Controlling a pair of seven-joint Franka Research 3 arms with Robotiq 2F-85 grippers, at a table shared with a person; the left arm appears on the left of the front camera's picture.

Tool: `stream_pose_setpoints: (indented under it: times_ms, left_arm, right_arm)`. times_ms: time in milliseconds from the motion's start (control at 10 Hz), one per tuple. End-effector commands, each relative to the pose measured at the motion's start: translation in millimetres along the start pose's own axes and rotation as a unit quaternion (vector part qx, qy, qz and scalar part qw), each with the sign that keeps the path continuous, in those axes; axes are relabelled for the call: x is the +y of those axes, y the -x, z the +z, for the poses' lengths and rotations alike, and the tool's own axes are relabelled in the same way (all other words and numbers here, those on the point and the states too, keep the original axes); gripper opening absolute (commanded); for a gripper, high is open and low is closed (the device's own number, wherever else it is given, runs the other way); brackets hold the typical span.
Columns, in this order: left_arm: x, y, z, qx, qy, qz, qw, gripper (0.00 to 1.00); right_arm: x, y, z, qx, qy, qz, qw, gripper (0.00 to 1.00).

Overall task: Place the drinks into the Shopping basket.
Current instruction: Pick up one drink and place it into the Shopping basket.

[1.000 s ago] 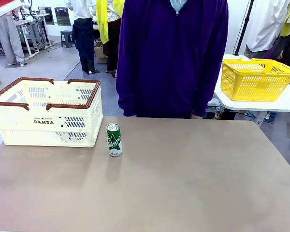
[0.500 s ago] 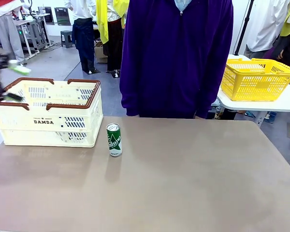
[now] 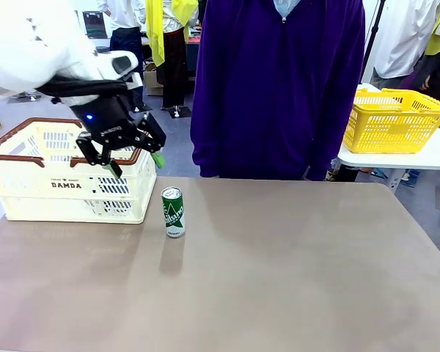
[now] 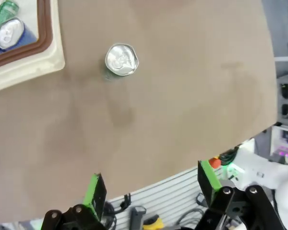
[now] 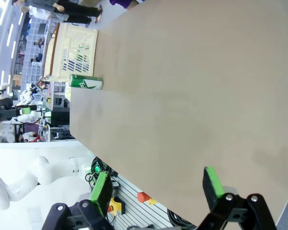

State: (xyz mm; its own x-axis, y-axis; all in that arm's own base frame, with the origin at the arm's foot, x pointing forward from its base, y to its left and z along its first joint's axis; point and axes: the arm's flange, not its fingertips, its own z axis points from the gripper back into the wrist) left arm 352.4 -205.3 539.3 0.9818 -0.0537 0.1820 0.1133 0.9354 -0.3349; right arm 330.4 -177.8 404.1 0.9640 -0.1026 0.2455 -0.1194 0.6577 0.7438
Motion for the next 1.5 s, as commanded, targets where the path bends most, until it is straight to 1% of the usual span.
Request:
stream_pose_setpoints:
  times_ms: [0, 100, 200, 300, 400, 500, 600, 700, 800, 900, 1000, 1100, 1200, 1400]
  left_arm:
    - [21, 4, 21, -0.008, 0.060, 0.018, 0.998, 1.00]
    - [21, 4, 21, -0.008, 0.060, 0.018, 0.998, 1.00]
    - [7, -1, 7, 0.000, 0.019, 0.005, 1.000, 1.00]
    - [-4, -1, -10, -0.036, -0.061, 0.041, 0.997, 1.00]
    - [-14, -8, -26, -0.051, -0.067, 0.038, 0.996, 1.00]
    - [-24, -17, -42, -0.050, -0.073, 0.041, 0.995, 1.00]
    - [-32, -26, -59, -0.066, -0.101, 0.050, 0.991, 1.00]
    - [-41, -33, -77, -0.064, -0.110, 0.047, 0.991, 1.00]
    - [-47, -36, -89, -0.051, -0.117, 0.045, 0.991, 1.00]
    - [-51, -42, -111, -0.036, -0.147, 0.046, 0.987, 1.00]
    - [-51, -50, -129, -0.026, -0.153, 0.046, 0.987, 1.00]
    - [-49, -59, -146, -0.041, -0.173, 0.051, 0.983, 1.00]
    - [-48, -66, -159, -0.034, -0.177, 0.046, 0.983, 1.00]
    - [-45, -76, -171, -0.031, -0.184, 0.030, 0.982, 1.00]
  right_arm:
    - [2, 1, 1, 0.003, 0.001, 0.000, 1.000, 1.00]
    - [2, 1, 1, 0.003, 0.001, 0.000, 1.000, 1.00]
    - [2, 1, 1, 0.003, 0.001, 0.000, 1.000, 1.00]
    - [2, 1, 1, 0.003, 0.001, 0.000, 1.000, 1.00]
    - [2, 1, 1, 0.003, 0.001, 0.000, 1.000, 1.00]
    - [2, 1, 1, 0.003, 0.001, 0.000, 1.000, 1.00]
    - [2, 1, 1, 0.003, 0.001, 0.000, 1.000, 1.00]
    - [2, 1, 1, 0.003, 0.001, 0.000, 1.000, 1.00]
    - [2, 1, 1, 0.003, 0.001, 0.000, 1.000, 1.00]
    - [2, 1, 1, 0.003, 0.001, 0.000, 1.000, 1.00]
    - [2, 1, 1, 0.003, 0.001, 0.000, 1.000, 1.00]
    - [2, 1, 1, 0.003, 0.001, 0.000, 1.000, 1.00]
    - [2, 1, 1, 0.003, 0.001, 0.000, 1.000, 1.00]
    - [2, 1, 1, 0.003, 0.001, 0.000, 1.000, 1.00]
